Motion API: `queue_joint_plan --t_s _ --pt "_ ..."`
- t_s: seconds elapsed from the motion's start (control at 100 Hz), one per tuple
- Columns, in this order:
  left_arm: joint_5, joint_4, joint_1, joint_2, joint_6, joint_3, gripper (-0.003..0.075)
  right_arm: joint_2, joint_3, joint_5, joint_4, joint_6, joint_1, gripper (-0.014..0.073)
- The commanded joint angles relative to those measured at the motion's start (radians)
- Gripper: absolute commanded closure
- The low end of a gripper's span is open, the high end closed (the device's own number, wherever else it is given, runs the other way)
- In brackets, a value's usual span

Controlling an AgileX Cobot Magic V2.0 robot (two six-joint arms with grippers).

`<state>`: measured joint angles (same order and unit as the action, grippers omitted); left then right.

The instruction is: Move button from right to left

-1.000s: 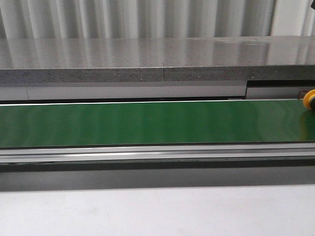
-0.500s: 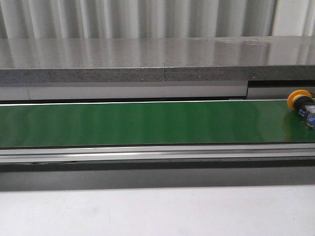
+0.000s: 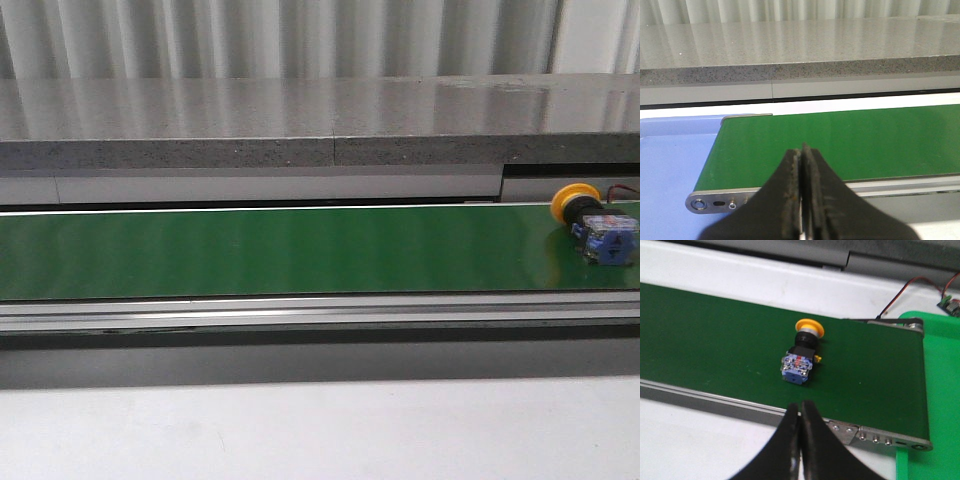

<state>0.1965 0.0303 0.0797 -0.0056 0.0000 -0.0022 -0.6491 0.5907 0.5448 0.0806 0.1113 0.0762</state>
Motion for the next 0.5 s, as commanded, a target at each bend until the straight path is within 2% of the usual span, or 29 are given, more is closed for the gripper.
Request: queue_joint_plan --t_s 0.0,0.28,0.49 --pt "-0.076 0.003 -0.002 -0.033 -0.007 0.025 0.0740 0.092 -0.023 -0.123 0.004 0.007 0.001 0.0662" --pt "-0.078 0.003 -0.002 -0.033 -0.007 0.025 0.0740 0.380 -0.184 -0.191 0.004 0.007 0.001 0.0662" --pt "-0.078 0.003 -0.002 -0.033 -0.007 0.025 0.0740 0.482 -0.237 -0.191 0.004 0.007 0.001 0.0662"
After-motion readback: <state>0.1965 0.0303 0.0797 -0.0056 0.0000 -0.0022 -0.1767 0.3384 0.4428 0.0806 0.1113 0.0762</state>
